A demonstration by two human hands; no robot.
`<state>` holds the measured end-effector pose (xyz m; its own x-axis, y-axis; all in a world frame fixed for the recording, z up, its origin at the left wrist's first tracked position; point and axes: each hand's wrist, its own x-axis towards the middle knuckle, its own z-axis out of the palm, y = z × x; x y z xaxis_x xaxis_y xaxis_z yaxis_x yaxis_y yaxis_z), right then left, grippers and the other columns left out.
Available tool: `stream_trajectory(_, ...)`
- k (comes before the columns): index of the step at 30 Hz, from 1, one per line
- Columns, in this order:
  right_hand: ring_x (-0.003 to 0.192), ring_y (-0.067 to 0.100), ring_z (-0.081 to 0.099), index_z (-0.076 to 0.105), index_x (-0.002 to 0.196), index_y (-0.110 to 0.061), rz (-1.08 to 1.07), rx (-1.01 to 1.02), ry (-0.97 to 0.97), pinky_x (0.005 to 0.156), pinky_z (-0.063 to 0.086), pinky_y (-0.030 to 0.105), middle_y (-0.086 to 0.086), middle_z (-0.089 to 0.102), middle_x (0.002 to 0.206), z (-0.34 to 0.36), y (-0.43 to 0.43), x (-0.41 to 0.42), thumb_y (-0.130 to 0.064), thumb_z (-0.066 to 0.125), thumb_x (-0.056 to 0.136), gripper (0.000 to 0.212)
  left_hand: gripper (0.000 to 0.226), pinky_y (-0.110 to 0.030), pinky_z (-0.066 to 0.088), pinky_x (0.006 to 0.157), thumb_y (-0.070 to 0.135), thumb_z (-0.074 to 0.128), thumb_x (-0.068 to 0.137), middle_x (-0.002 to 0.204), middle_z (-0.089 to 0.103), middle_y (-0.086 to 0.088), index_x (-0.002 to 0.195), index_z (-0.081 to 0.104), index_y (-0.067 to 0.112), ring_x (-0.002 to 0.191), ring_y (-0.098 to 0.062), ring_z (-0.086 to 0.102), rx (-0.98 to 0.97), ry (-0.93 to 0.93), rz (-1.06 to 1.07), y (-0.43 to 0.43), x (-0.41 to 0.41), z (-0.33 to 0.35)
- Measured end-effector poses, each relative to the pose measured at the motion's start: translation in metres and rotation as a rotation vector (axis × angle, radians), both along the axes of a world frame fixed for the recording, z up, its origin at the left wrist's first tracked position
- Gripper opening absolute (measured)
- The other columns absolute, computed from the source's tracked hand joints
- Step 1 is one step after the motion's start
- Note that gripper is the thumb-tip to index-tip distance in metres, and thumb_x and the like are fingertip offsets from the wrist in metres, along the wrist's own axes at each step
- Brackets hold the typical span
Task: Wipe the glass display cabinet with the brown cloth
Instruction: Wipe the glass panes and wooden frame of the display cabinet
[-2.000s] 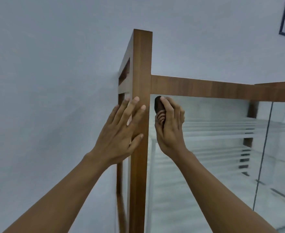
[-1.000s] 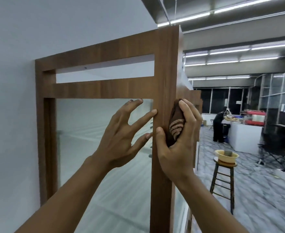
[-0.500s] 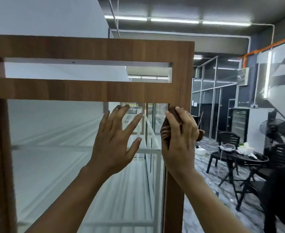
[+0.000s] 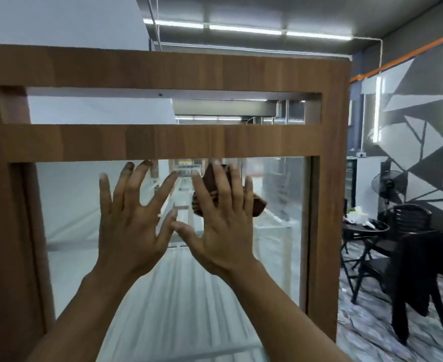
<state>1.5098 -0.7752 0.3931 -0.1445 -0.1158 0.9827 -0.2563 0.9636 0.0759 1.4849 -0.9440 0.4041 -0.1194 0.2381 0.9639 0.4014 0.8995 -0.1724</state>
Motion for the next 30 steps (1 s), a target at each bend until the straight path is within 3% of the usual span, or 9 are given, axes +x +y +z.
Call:
stream_trajectory(2, 0.156, 0.03, 0.007, 0.037, 0.154, -0.027, -0.051, 0.014, 0.037, 0.123, 0.009, 0.059, 0.005, 0.015, 0.165, -0.006, 0.004, -0.006, -0.063, 0.029, 0.1, 0.066, 0.058, -0.061, 0.003, 0.124, 0.049, 0.033, 0.099, 0.156, 0.031, -0.019, 0.15, 0.042, 0.024, 0.15, -0.038, 0.023, 0.006, 0.007, -0.009, -0.016, -0.005, -0.001)
stream_trajectory(7, 0.152, 0.033, 0.019, 0.055, 0.142, -0.022, -0.031, -0.501, 0.263, 0.12, 0.017, 0.062, 0.007, 0.035, 0.159, -0.009, 0.049, -0.011, -0.023, 0.045, 0.104, 0.039, 0.058, -0.057, 0.002, 0.125, 0.042, 0.036, 0.098, 0.164, 0.023, -0.016, 0.154, 0.035, 0.024, 0.155, -0.033, 0.013, -0.02, -0.001, -0.065, -0.032, -0.014, -0.014)
stream_trajectory(12, 0.155, 0.025, 0.018, 0.03, 0.154, -0.019, 0.03, -0.009, 0.141, 0.125, 0.014, 0.051, 0.001, 0.03, 0.162, -0.008, -0.002, -0.014, -0.021, 0.046, 0.099, 0.057, 0.062, -0.058, 0.003, 0.125, 0.051, 0.031, 0.097, 0.165, 0.022, -0.015, 0.154, 0.032, 0.027, 0.154, -0.035, 0.015, -0.025, 0.009, -0.025, -0.031, -0.018, -0.015)
stream_trajectory(17, 0.154, 0.03, 0.015, 0.032, 0.153, -0.012, -0.098, -0.562, 0.195, 0.124, 0.012, 0.056, 0.009, 0.029, 0.162, -0.007, 0.042, -0.008, -0.017, 0.044, 0.094, 0.06, 0.063, -0.061, 0.004, 0.124, 0.047, 0.034, 0.097, 0.165, 0.02, -0.017, 0.155, 0.029, 0.024, 0.155, -0.037, 0.013, -0.042, 0.022, 0.007, -0.029, -0.017, -0.016)
stream_trajectory(19, 0.154, 0.03, 0.016, 0.033, 0.152, -0.008, -0.03, -0.427, 0.182, 0.124, 0.014, 0.055, 0.011, 0.03, 0.161, 0.004, 0.004, -0.012, -0.017, 0.043, 0.096, 0.057, 0.062, -0.061, 0.005, 0.124, 0.045, 0.033, 0.098, 0.164, 0.021, -0.017, 0.155, 0.031, 0.022, 0.155, -0.037, 0.013, -0.052, 0.034, -0.004, -0.028, -0.018, -0.016)
stream_trajectory(23, 0.155, 0.026, 0.015, 0.029, 0.155, -0.017, -0.01, 0.236, 0.025, 0.123, 0.019, 0.054, 0.002, 0.027, 0.164, -0.03, -0.04, -0.012, -0.026, 0.044, 0.102, 0.055, 0.058, -0.055, 0.005, 0.126, 0.031, 0.039, 0.096, 0.163, 0.026, -0.017, 0.152, 0.04, 0.016, 0.155, -0.034, 0.015, 0.002, 0.029, -0.088, -0.035, -0.017, -0.019)
stream_trajectory(25, 0.156, 0.026, 0.01, 0.025, 0.156, -0.019, -0.082, 0.052, 0.035, 0.123, 0.017, 0.057, -0.001, 0.021, 0.166, -0.044, 0.01, -0.009, -0.028, 0.041, 0.103, 0.056, 0.06, -0.056, 0.006, 0.126, 0.031, 0.039, 0.095, 0.164, 0.024, -0.016, 0.153, 0.037, 0.017, 0.155, -0.034, 0.014, 0.013, 0.014, -0.076, -0.036, -0.017, -0.024)
stream_trajectory(28, 0.155, 0.032, 0.009, 0.024, 0.155, -0.011, -0.185, -0.481, 0.152, 0.123, 0.011, 0.06, 0.008, 0.023, 0.164, -0.034, 0.06, -0.004, -0.025, 0.035, 0.103, 0.055, 0.062, -0.059, 0.007, 0.125, 0.032, 0.038, 0.096, 0.165, 0.02, -0.015, 0.155, 0.033, 0.015, 0.156, -0.034, 0.011, 0.02, 0.001, -0.057, -0.034, -0.018, -0.041)
stream_trajectory(30, 0.154, 0.031, 0.01, 0.025, 0.155, -0.008, -0.082, -0.474, 0.148, 0.125, 0.009, 0.055, 0.008, 0.023, 0.164, -0.018, 0.026, -0.007, -0.02, 0.038, 0.101, 0.056, 0.062, -0.059, 0.007, 0.125, 0.031, 0.039, 0.096, 0.165, 0.02, -0.015, 0.155, 0.033, 0.014, 0.156, -0.033, 0.011, 0.015, -0.007, -0.053, -0.031, -0.018, -0.047)
